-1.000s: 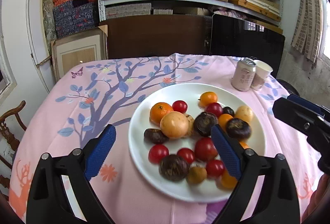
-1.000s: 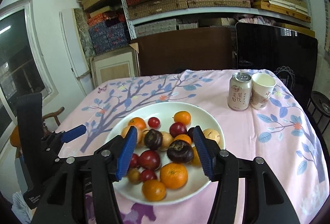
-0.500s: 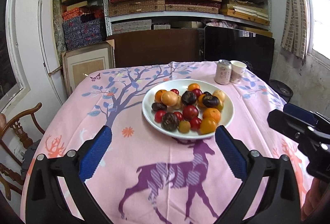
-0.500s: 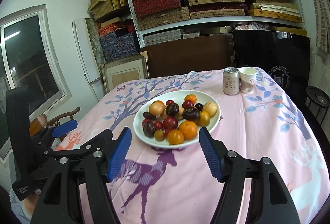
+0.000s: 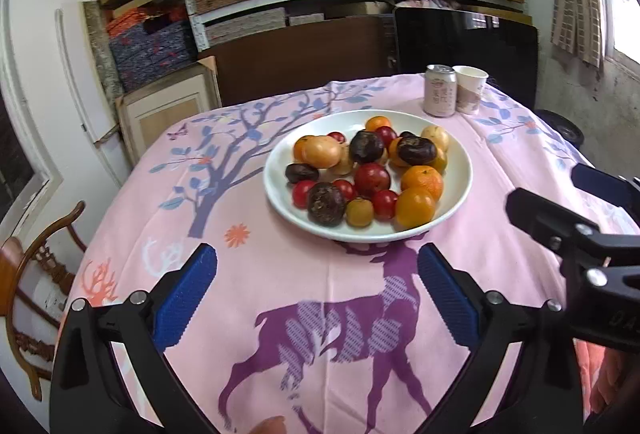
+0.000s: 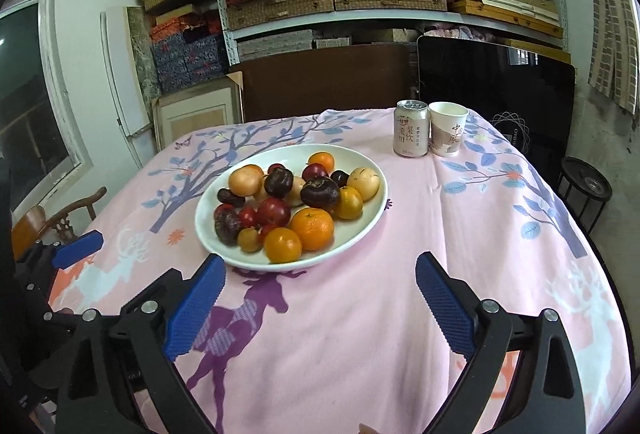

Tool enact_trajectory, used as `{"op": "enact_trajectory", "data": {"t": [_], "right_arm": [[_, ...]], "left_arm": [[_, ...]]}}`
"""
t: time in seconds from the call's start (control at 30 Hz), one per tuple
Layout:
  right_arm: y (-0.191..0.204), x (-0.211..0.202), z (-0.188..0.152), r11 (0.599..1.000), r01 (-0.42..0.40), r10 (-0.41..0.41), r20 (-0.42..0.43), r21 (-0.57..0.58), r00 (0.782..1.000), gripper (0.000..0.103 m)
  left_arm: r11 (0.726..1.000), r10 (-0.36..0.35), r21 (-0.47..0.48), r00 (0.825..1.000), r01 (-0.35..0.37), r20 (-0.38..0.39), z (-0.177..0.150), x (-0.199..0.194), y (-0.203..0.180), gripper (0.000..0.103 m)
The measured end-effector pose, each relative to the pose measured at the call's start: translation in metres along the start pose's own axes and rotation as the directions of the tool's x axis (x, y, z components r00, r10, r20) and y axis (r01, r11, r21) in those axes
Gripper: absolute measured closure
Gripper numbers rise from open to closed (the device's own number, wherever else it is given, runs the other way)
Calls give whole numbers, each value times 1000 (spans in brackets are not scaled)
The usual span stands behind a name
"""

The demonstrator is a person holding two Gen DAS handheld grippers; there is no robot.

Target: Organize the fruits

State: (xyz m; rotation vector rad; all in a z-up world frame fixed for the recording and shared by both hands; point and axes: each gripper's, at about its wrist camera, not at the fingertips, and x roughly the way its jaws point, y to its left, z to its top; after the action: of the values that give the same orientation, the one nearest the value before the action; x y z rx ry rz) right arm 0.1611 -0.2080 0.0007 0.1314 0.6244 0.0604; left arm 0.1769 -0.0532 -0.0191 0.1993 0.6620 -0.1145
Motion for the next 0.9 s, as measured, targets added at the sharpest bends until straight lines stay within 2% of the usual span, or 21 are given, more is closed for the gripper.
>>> {"op": "enact_trajectory", "data": {"t": [0.1,0.23,0.37,0.5,0.67,0.9], "right_arm": [[-4,13,-1,1000,-25,25,-9,13,1000,6],[-19,20,-16,996,-42,44,-30,74,999,5],[-22,20,-21,997,-27,31,-54,73,998,5],[-16,23,-28,998,-31,35,-80,50,996,5],[0,27,-34,999,-35,34,-101,-8,994,5],[7,24,-36,999,-13,9,-88,-47,996,5]], "left_arm": [[996,-80,-40,997,79,-20,3,12,7,5],[995,-85,-62,994,81,-63,-4,27,13,4],[985,-113,-142,990,100,-88,-11,27,29,4],[980,-91,-183,993,75,-81,-17,20,40,4],[976,-91,-211,988,63,-125,-26,25,44,4],[989,-32,-145,994,17,-105,-28,22,30,4]]}}
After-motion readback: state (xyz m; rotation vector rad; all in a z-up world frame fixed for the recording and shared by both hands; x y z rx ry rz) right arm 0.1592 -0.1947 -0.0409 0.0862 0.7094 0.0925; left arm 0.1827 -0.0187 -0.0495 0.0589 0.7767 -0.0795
